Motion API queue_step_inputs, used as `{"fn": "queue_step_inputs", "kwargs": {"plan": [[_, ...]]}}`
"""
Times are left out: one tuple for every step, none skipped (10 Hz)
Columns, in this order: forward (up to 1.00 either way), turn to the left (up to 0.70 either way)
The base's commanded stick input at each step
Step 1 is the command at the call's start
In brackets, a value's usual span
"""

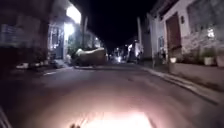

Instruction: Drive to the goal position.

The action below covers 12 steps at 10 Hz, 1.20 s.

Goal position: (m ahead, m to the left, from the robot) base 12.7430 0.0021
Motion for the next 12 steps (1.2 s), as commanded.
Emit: {"fn": "queue_step_inputs", "kwargs": {"plan": [[1.00, 0.00], [1.00, 0.00], [1.00, 0.00], [1.00, 0.00], [1.00, -0.15], [1.00, -0.27], [1.00, -0.27], [1.00, -0.27], [1.00, -0.27], [1.00, -0.21], [1.00, -0.06], [1.00, 0.00]]}}
